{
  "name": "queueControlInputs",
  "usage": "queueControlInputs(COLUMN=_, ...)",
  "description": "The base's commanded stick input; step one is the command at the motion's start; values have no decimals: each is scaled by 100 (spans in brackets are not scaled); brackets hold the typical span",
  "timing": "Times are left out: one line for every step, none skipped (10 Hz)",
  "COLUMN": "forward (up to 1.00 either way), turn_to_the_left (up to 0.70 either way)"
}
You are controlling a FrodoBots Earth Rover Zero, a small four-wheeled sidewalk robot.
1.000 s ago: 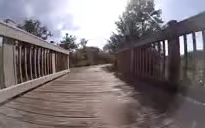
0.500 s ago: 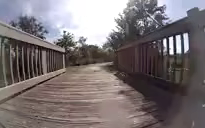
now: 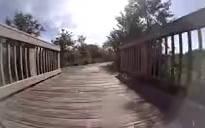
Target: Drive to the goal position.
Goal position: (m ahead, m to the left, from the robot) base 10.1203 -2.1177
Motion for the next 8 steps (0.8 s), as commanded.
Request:
queueControlInputs(forward=85, turn_to_the_left=0)
queueControlInputs(forward=85, turn_to_the_left=0)
queueControlInputs(forward=85, turn_to_the_left=0)
queueControlInputs(forward=85, turn_to_the_left=0)
queueControlInputs(forward=85, turn_to_the_left=0)
queueControlInputs(forward=85, turn_to_the_left=0)
queueControlInputs(forward=85, turn_to_the_left=0)
queueControlInputs(forward=85, turn_to_the_left=0)
